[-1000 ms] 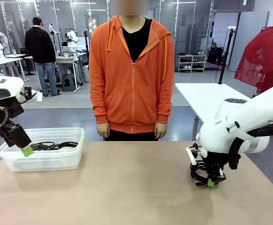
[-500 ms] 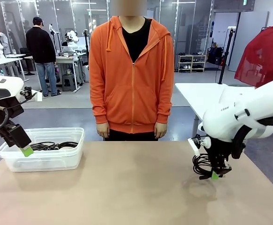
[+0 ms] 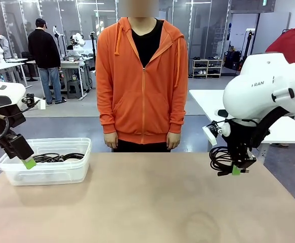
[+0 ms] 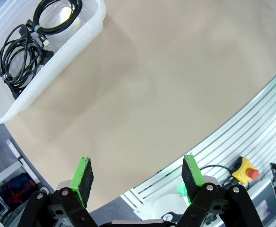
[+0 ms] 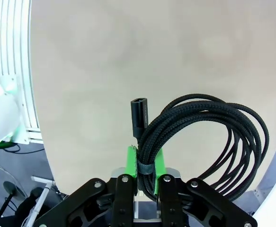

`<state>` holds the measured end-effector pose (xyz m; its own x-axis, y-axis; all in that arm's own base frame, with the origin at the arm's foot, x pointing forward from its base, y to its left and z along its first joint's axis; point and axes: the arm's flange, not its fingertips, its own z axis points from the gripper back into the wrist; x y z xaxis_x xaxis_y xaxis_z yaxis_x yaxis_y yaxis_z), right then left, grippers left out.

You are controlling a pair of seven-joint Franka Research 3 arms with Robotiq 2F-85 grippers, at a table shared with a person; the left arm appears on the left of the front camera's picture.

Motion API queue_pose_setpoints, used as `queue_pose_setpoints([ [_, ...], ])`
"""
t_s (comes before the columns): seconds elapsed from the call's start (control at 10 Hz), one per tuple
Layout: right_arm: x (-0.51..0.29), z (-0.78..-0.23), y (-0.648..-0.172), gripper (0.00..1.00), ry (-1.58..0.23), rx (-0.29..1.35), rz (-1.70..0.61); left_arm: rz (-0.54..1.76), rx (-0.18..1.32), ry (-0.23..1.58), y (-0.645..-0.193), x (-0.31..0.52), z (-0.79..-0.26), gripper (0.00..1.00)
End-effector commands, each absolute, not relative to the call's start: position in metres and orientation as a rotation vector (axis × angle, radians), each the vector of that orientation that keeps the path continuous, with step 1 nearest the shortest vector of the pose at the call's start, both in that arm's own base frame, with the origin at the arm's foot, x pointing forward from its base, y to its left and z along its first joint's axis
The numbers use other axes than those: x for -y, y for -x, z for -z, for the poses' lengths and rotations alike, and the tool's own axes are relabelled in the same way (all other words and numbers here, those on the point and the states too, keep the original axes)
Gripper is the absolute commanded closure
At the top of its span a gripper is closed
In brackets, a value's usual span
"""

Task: Organize and store the cables.
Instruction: Place the USB Extension Cable into the Organizing box.

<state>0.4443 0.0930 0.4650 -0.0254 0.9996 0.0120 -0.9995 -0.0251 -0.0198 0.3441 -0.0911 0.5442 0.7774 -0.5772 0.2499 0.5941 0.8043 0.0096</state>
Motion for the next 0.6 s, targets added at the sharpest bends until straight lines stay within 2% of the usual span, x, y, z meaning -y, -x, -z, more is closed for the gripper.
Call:
queue_pose_setpoints([
  [0.0, -0.11, -0.467, -0.445, 1.0, -0.023, 0.006, -1.585, 0.618, 0.252, 0.05, -0.347, 0.092, -0.546, 0.05],
  [0.5, -0.233, -0.466, -0.448, 1.0, -0.006, 0.005, -1.636, 0.618, 0.252, 0.05, -0.347, 0.092, -0.546, 0.05],
])
